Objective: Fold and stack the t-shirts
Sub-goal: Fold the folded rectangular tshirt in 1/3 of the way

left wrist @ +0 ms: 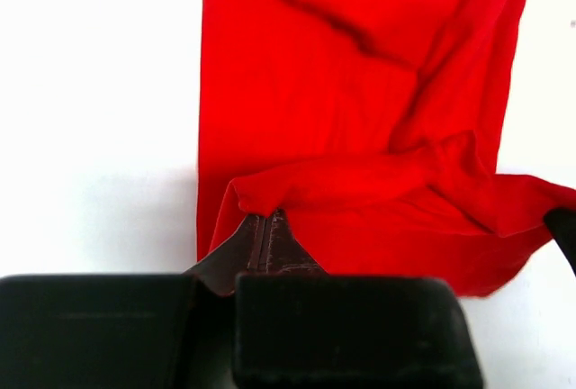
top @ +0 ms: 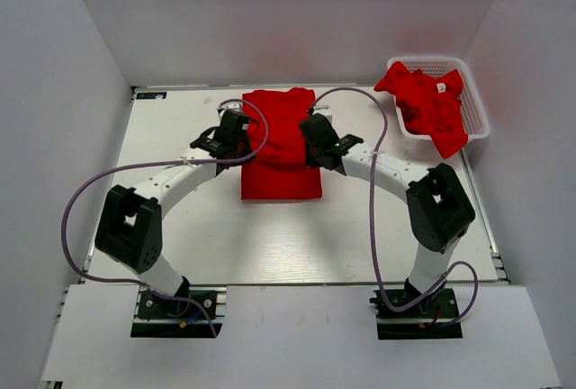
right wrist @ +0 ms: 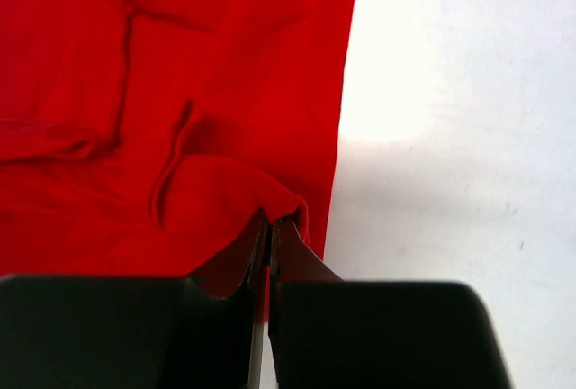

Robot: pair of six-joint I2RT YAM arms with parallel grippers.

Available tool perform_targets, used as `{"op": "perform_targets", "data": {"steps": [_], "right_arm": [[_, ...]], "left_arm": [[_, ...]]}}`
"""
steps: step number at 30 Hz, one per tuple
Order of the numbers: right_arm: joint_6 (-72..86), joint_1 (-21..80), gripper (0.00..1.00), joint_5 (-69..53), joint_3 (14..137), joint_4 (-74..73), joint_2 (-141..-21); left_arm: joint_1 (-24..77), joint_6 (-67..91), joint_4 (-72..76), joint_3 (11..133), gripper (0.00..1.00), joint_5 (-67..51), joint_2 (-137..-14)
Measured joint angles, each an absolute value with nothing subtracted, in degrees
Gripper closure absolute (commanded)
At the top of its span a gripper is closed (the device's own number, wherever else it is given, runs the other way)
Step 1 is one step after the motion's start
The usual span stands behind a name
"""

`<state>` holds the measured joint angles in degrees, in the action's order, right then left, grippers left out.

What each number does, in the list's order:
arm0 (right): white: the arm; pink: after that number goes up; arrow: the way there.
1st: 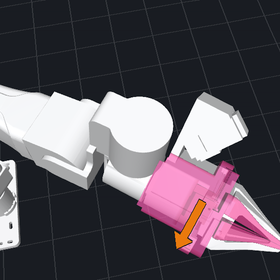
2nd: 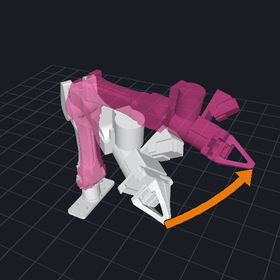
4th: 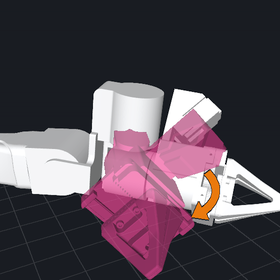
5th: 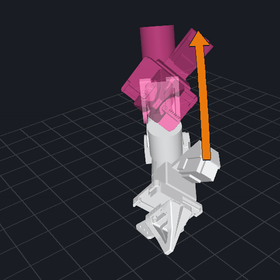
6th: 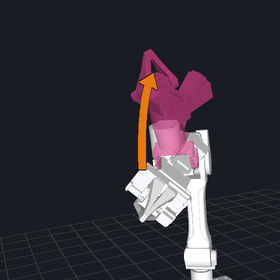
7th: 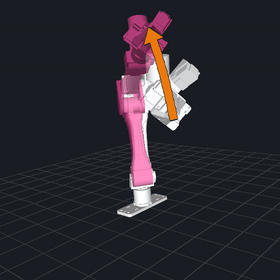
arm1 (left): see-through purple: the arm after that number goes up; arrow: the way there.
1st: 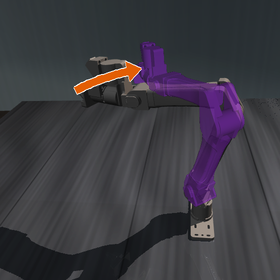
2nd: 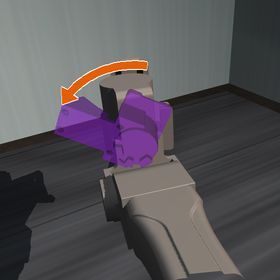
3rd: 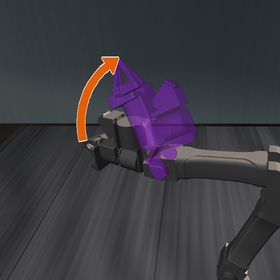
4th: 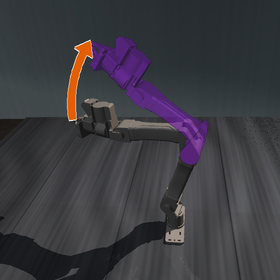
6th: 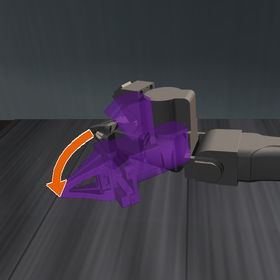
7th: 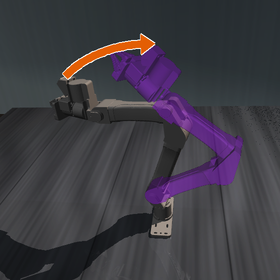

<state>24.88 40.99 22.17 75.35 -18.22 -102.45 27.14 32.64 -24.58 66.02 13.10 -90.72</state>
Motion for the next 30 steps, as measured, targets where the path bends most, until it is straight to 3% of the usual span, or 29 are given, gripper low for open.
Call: {"op": "perform_targets", "data": {"steps": [10,30], "right_arm": [[21.8,36.9,1.00,19.6,84.2,-19.3,-109.4],[17.1,32.7,1.00,13.5,90.2,-16.0,-116.7]], "left_arm": [[23.9,29.7,-21.8,69.8,1.00,12.4,-97.5],[19.9,26.3,-16.8,77.0,1.00,5.8,-109.0]]}}
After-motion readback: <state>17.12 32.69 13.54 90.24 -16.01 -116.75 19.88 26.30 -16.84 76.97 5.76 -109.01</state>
